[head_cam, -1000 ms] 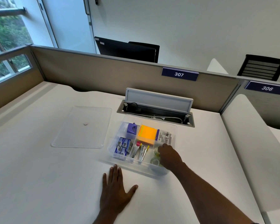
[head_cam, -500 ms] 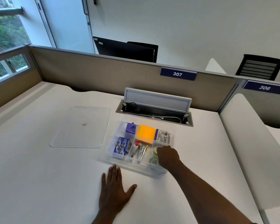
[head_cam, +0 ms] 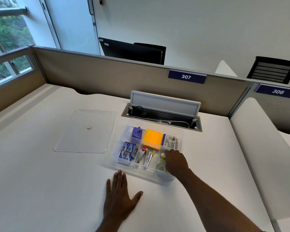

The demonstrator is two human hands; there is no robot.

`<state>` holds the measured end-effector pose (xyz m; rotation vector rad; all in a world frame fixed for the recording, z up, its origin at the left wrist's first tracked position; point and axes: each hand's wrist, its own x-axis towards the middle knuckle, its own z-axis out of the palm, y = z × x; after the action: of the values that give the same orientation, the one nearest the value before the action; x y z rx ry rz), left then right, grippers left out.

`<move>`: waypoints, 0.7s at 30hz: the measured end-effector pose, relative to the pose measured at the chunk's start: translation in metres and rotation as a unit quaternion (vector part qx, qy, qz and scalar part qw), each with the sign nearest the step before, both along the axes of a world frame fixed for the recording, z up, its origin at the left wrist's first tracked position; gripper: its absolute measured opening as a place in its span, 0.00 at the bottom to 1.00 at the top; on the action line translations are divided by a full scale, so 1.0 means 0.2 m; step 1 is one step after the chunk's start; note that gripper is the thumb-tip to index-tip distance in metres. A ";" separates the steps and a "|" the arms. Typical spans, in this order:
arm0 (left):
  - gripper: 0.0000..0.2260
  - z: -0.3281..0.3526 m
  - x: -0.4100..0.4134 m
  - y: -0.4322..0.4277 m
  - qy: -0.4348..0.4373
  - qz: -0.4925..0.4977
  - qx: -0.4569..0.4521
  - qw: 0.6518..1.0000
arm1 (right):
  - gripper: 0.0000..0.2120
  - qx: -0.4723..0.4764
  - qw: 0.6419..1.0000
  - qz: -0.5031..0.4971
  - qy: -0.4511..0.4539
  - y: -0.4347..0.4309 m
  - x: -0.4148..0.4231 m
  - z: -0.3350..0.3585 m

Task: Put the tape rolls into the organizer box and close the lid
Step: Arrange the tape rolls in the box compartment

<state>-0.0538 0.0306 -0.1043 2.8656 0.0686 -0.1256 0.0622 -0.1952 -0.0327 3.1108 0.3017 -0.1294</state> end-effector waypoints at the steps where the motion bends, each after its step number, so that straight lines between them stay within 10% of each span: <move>1: 0.50 0.00 0.00 0.00 0.001 0.001 0.001 1.000 | 0.17 -0.010 1.000 0.003 0.005 0.00 0.00 -0.01; 21: 0.49 -0.01 0.00 0.00 0.001 0.002 0.002 1.000 | 0.14 -0.056 0.998 -0.015 0.012 0.04 0.03 -0.04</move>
<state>-0.0545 0.0307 -0.1068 2.8688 0.0736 -0.1281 0.0673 -0.1863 -0.0406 3.0051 0.2406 -0.1788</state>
